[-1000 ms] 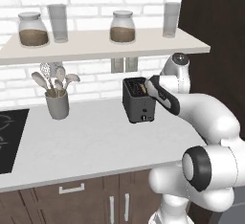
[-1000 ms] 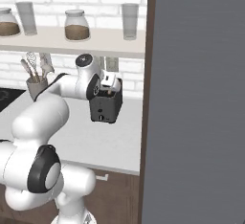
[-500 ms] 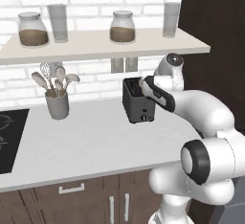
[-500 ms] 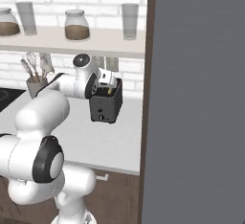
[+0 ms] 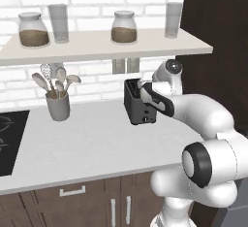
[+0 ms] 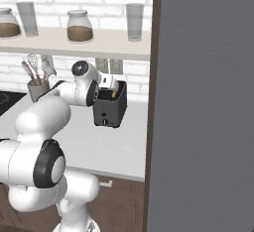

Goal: Start the toaster. Once the lever pops up, take the bread to the plate on the dining counter.

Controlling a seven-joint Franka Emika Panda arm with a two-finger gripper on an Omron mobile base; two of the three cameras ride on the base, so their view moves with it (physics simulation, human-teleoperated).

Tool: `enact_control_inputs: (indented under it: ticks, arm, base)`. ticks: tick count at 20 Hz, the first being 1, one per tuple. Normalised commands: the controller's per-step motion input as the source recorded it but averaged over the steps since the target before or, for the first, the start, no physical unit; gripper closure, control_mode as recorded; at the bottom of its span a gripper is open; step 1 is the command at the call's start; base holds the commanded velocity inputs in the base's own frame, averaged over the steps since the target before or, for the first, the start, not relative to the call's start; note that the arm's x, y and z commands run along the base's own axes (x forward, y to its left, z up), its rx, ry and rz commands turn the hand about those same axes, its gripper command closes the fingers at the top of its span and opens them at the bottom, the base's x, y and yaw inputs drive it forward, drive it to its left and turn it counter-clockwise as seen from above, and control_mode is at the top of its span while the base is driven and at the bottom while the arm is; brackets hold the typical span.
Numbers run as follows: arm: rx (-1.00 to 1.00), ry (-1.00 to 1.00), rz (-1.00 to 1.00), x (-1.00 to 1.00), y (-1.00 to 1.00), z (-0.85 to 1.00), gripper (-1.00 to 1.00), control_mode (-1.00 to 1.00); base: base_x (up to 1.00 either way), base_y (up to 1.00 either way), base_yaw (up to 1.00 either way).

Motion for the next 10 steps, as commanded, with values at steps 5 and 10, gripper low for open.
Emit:
enact_control_inputs:
  ticks: [5,10]
  arm:
    - [0.00,0.00,0.00,0.00,-0.02,-0.02,1.00,-1.00]
    - [0.00,0.00,0.00,0.03,0.00,-0.04,1.00,-1.00]
  base:
    - [0.00,0.00,0.00]
    - [0.00,0.00,0.00]
